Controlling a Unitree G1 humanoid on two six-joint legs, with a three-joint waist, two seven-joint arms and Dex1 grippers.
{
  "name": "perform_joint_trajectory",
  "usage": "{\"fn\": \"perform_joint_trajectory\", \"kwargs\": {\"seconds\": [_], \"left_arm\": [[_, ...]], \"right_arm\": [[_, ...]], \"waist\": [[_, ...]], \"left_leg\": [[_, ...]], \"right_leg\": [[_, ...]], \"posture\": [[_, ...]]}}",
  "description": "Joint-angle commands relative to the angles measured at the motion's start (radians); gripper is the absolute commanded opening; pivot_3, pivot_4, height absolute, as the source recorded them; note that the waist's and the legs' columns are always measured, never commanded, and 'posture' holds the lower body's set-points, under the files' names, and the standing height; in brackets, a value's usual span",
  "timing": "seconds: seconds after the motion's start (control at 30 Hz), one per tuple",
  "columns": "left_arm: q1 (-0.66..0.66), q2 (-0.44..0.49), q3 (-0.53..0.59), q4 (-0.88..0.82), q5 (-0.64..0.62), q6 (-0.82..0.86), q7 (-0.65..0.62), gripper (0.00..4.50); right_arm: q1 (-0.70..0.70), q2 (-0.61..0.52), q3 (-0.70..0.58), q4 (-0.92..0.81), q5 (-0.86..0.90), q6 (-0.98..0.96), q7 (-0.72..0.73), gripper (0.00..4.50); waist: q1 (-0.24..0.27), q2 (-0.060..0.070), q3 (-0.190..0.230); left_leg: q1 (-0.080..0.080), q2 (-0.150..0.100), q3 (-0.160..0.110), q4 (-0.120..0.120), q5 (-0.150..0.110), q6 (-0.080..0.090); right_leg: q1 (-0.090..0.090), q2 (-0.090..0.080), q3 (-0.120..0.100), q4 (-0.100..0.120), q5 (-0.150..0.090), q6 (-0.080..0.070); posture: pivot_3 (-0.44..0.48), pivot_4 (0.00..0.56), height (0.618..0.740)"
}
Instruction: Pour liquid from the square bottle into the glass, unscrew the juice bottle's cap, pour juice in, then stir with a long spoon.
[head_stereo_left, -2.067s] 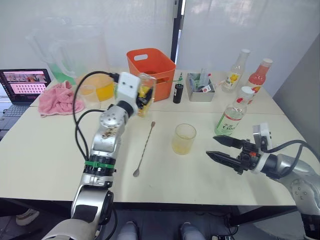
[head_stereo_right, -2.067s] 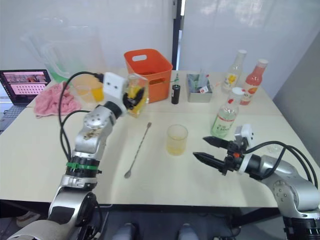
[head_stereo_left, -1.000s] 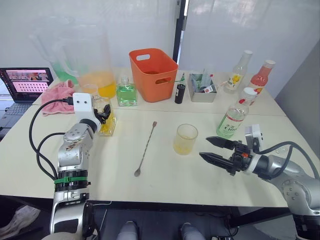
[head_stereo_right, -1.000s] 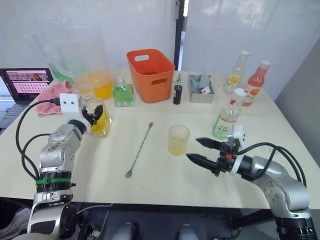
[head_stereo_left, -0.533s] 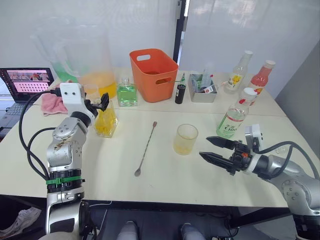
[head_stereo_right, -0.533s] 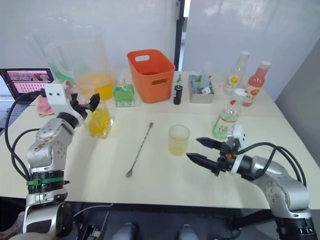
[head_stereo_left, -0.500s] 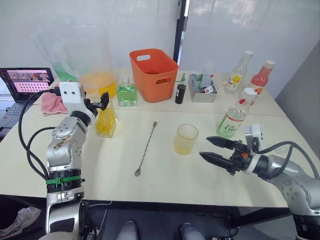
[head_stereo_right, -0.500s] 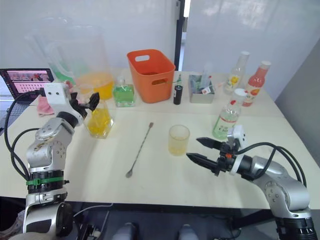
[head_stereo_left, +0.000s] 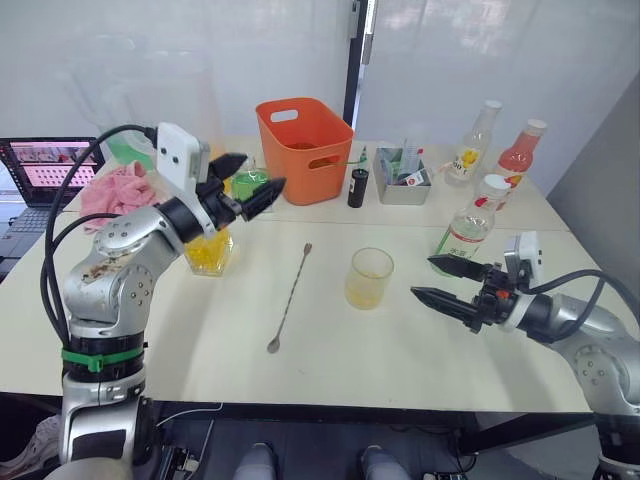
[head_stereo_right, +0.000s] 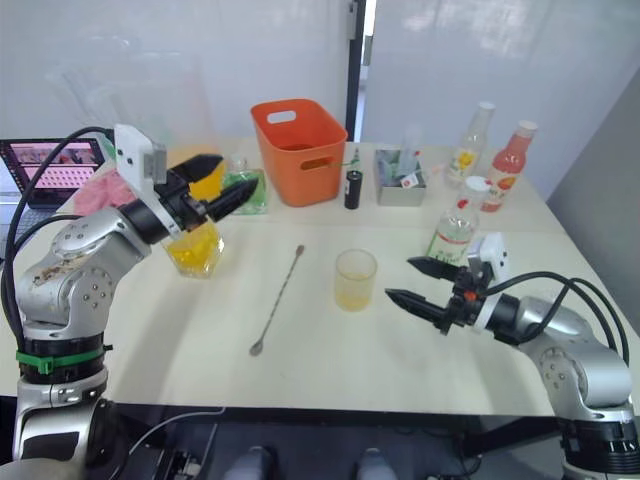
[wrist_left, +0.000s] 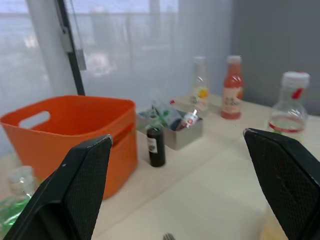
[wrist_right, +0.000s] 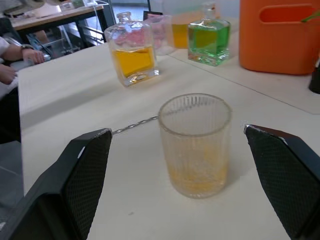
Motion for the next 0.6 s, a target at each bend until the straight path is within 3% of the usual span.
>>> {"fn": "perform_joint_trajectory", "kwargs": {"seconds": [0.03, 0.2, 0.33, 0.43, 0.53, 0.6], "left_arm": [[0.064, 0.054, 0.024, -0.124, -0.08, 0.031, -0.078, 4.46], [0.208, 0.104, 0.075, -0.169, -0.107, 0.015, -0.125, 4.46], [0.378, 0.142, 0.099, -0.148, -0.04, -0.087, -0.181, 4.46], [0.473, 0.144, 0.125, -0.117, 0.025, -0.223, -0.216, 4.46], [0.548, 0.111, 0.181, -0.099, -0.019, -0.263, -0.236, 4.46], [0.611, 0.1, 0.209, -0.051, 0.018, -0.326, -0.242, 4.46]], "right_arm": [[-0.027, -0.036, -0.053, 0.013, -0.015, -0.044, 0.024, 4.5], [-0.056, -0.022, -0.084, 0.104, -0.097, -0.149, -0.021, 4.5], [-0.064, -0.026, -0.121, 0.235, -0.16, -0.242, -0.037, 4.5], [-0.033, -0.031, -0.153, 0.273, -0.139, -0.227, -0.016, 4.5], [0.012, -0.038, -0.179, 0.282, -0.131, -0.222, 0.008, 4.5], [0.054, -0.059, -0.197, 0.298, -0.149, -0.239, 0.034, 4.5]], "waist": [[-0.002, 0.0, 0.0], [-0.01, 0.0, 0.0], [-0.014, 0.0, 0.0], [-0.012, 0.0, 0.0], [-0.011, 0.0, 0.0], [-0.011, 0.001, 0.0]], "left_leg": [[0.0, 0.0, 0.0, 0.0, 0.0, 0.0], [0.001, 0.0, 0.0, 0.0, 0.0, 0.0], [0.001, 0.0, 0.0, -0.001, 0.0, 0.0], [0.001, 0.001, 0.0, -0.001, 0.0, 0.0], [0.001, 0.001, 0.001, -0.001, 0.0, 0.0], [0.001, 0.001, 0.001, -0.001, 0.0, 0.0]], "right_leg": [[0.0, 0.0, 0.0, 0.0, 0.0, 0.0], [0.0, 0.0, 0.0, 0.0, -0.001, 0.0], [0.0, 0.0, 0.0, 0.0, -0.002, -0.001], [0.0, 0.0, 0.0, 0.0, -0.003, -0.006], [0.0, 0.0, 0.0, 0.0, -0.004, -0.007], [0.0, 0.0, 0.0, 0.0, -0.004, -0.007]], "posture": [[0.0, 0.15, 0.725], [0.0, 0.15, 0.725], [0.0, 0.15, 0.725], [0.0, 0.15, 0.725], [0.0, 0.15, 0.725], [0.0, 0.15, 0.725]]}}
